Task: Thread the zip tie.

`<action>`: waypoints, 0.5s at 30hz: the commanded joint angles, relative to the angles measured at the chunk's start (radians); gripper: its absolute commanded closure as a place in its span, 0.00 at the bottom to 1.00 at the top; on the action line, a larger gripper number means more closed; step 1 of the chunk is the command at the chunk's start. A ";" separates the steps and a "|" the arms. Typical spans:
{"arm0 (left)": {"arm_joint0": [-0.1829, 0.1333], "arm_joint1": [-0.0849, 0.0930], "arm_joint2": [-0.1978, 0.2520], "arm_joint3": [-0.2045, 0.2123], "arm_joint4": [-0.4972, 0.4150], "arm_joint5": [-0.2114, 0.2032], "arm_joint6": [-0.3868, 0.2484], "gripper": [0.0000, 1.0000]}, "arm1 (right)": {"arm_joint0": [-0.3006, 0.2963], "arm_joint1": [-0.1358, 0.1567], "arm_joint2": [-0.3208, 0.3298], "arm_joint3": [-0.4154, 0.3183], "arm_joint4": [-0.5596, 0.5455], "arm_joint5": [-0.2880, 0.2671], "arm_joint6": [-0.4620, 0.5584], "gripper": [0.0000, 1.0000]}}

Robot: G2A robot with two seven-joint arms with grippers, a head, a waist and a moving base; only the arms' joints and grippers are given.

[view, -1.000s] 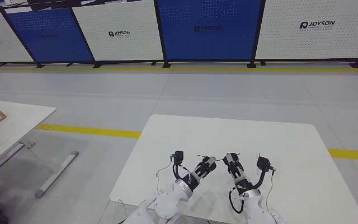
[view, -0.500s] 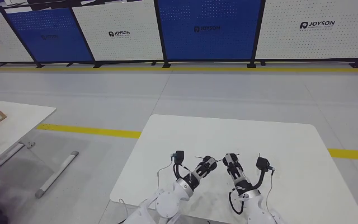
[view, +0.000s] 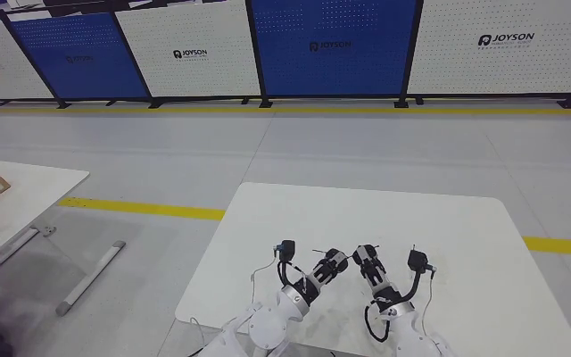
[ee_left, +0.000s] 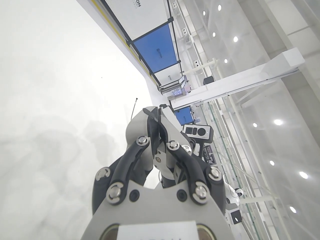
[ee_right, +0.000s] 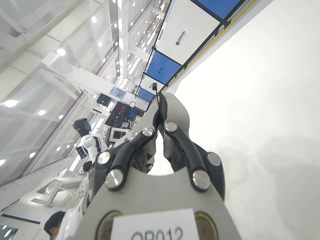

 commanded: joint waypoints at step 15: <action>-0.014 -0.005 0.009 0.020 0.015 0.053 -0.013 1.00 | -0.021 0.001 0.022 -0.015 -0.016 -0.007 -0.001 0.80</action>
